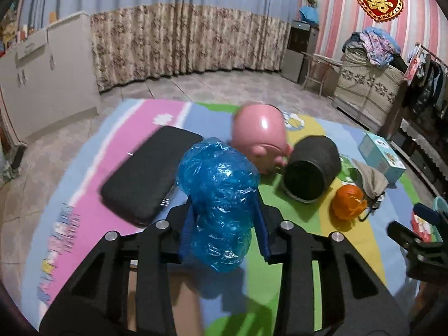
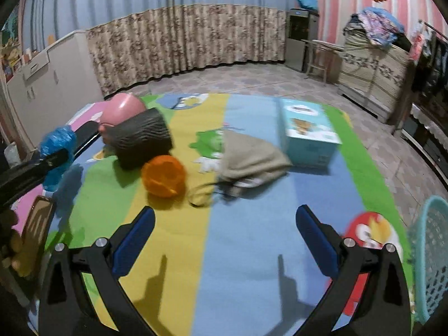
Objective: Collect trash
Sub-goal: 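Return to the mat and grasp the blue plastic bag with the left tool, then grasp the orange peel with the right tool while the left tool holds the blue bag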
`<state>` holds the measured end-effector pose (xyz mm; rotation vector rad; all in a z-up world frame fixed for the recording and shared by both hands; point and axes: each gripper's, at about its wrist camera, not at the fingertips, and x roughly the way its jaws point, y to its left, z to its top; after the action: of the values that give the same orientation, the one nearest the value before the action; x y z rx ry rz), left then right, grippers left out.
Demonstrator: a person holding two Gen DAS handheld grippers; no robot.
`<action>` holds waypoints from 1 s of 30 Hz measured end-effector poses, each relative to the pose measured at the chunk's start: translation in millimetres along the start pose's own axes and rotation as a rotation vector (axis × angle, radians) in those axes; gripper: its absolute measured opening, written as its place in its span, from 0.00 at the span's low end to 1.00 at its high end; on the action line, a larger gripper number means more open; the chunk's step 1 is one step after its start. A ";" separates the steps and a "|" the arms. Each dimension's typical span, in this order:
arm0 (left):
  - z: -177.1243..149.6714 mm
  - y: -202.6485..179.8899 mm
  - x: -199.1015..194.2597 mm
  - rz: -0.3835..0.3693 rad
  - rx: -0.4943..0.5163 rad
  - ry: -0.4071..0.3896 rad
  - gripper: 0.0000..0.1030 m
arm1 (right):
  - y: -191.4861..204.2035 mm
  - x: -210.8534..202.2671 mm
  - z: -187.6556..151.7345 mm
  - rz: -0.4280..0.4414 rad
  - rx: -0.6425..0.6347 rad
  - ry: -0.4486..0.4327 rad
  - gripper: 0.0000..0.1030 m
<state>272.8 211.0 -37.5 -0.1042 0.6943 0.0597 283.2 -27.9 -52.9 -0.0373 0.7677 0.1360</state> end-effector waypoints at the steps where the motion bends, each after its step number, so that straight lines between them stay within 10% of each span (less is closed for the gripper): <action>1: -0.1 5.5 -3.6 0.017 0.007 -0.010 0.35 | 9.1 6.2 1.8 0.002 -0.014 0.000 0.95; 10: -9.0 53.3 -15.8 0.064 -0.045 -0.029 0.35 | 41.0 44.8 16.6 0.017 -0.050 0.036 0.87; 18: -9.6 58.6 -16.7 0.081 -0.070 -0.029 0.35 | 47.7 62.2 19.9 0.091 -0.063 0.106 0.36; 30: -2.3 12.9 -54.4 0.060 -0.040 -0.089 0.35 | -20.0 -35.3 9.3 0.068 -0.014 -0.029 0.34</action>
<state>228.4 222.5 -5.4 -0.1186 0.6079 0.1353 267.2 -50.8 -22.0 -0.0225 0.7393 0.2063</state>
